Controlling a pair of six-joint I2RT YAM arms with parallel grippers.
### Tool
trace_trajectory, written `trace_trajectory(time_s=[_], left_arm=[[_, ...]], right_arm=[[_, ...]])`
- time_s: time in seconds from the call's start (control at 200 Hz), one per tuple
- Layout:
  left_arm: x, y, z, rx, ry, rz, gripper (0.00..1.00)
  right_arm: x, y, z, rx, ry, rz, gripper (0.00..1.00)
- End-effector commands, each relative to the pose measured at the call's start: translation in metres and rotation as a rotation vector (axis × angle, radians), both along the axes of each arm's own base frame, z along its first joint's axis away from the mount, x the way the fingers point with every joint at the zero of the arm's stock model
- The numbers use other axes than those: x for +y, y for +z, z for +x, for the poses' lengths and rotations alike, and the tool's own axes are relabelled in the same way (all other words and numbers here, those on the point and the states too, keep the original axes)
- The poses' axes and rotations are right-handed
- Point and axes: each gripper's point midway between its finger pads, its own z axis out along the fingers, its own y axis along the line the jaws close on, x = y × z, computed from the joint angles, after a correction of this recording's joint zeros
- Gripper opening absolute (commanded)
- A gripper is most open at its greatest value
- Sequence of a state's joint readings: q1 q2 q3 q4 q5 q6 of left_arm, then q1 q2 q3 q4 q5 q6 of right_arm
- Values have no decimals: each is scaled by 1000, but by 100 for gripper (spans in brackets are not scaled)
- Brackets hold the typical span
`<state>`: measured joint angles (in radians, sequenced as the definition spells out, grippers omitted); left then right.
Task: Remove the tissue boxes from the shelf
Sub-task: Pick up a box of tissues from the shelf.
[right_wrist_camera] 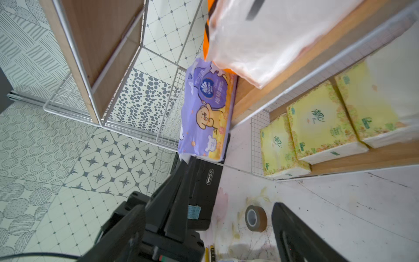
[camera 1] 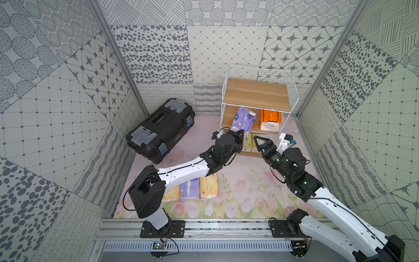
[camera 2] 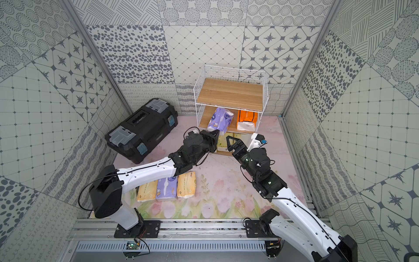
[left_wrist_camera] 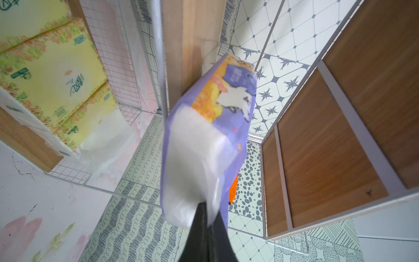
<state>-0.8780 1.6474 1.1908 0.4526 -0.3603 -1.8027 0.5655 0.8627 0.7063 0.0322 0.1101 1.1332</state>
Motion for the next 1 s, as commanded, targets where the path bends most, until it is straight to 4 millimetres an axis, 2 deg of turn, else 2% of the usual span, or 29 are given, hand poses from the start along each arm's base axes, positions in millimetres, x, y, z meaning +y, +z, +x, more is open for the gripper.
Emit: trace_trajectory(time_s=[0.0, 0.11, 0.27, 0.51, 0.685, 0.896, 0.991], left_arm=[[-3, 16, -13, -37, -48, -65, 0], [0, 13, -18, -29, -53, -62, 0], [3, 9, -22, -26, -51, -47, 0], [2, 6, -29, -9, -65, -42, 0], [3, -1, -36, 15, -61, -37, 0], [7, -3, -43, 27, -51, -23, 0], [11, -5, -44, 30, -47, -8, 18]], right_arm=[[10, 40, 9, -102, 32, 101, 93], [17, 41, 20, -99, 34, 107, 95], [23, 29, 36, -55, 19, 92, 95], [31, 17, 56, -27, 10, 81, 90], [39, 12, 66, -33, 26, 77, 76], [44, 15, 70, -55, 45, 72, 51], [44, 16, 68, -66, 52, 69, 42]])
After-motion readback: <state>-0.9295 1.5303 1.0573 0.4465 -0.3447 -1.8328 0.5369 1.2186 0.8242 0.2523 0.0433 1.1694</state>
